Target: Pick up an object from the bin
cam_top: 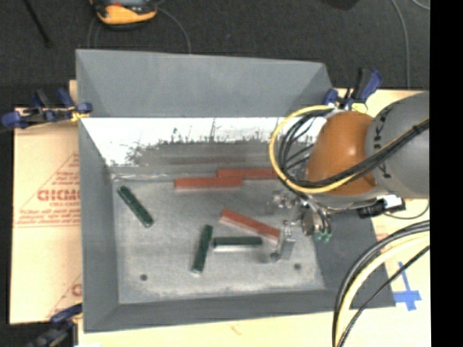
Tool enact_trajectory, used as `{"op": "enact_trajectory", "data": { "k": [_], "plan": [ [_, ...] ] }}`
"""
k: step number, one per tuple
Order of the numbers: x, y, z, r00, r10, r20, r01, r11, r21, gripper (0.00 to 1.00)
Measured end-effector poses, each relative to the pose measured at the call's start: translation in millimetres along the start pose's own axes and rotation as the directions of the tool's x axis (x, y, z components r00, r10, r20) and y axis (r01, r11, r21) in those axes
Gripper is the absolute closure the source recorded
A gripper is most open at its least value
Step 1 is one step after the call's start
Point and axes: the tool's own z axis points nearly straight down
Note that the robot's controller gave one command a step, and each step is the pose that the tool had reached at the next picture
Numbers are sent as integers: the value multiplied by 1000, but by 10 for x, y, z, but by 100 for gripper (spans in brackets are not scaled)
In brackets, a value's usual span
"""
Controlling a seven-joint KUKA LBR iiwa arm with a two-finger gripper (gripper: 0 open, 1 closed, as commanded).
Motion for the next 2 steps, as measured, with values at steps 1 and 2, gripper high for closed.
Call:
{"op": "enact_trajectory", "data": {
  "k": [1, 2],
  "plan": [
    [-176, 304, 286, 1000, -17, 1, 17, 1000, 1, 100],
    [-176, 303, 286, 1000, -18, 1, 18, 1000, 1, 100]
  ]
}}
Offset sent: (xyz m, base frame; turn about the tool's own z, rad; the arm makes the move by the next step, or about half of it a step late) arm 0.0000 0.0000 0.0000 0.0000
